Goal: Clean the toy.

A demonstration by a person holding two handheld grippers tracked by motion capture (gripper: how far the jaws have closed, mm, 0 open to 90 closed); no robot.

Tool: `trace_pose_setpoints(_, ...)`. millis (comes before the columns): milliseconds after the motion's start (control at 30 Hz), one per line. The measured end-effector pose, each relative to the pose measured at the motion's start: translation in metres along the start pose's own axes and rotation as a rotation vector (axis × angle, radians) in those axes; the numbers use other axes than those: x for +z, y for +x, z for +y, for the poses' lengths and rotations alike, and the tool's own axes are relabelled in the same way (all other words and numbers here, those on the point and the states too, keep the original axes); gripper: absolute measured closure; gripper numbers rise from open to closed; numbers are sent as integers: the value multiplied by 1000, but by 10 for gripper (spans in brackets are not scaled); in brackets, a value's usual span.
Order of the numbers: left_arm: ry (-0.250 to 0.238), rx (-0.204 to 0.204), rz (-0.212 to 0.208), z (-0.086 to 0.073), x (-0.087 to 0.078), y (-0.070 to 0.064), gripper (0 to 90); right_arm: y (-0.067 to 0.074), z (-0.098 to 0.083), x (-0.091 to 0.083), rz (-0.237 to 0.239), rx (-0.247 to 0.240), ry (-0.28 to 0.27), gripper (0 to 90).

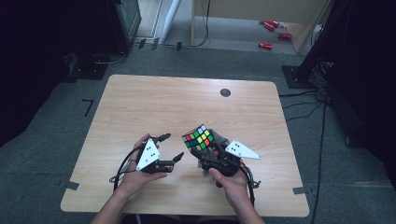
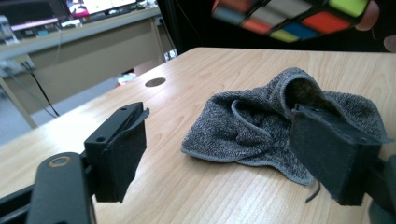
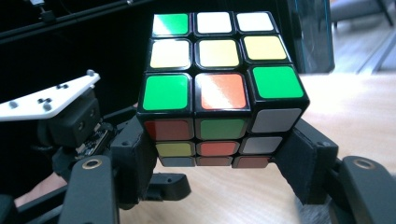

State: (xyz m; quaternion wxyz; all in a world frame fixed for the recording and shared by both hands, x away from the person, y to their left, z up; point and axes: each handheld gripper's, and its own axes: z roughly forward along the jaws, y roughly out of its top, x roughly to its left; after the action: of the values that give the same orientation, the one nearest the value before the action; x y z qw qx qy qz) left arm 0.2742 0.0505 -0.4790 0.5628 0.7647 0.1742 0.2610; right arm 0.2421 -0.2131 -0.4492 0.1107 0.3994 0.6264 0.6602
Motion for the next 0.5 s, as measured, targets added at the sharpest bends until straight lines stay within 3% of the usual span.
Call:
trace_pose_setpoints(100,-10,28,0,1,1,-5,173,2,-4,4,5,51,31,347)
trace_pose_setpoints(233,-22,62,-22,2,2,-11,162,4,-9,9,-4,69,69,347)
trace_pose_setpoints(367,-44,61,-50,4,2,-15,161,5,-14,13,5,106,90,346)
trace_pose_setpoints(500,-59,77,-51,6,1,-19,166,7,-18,16,18,123,110,346)
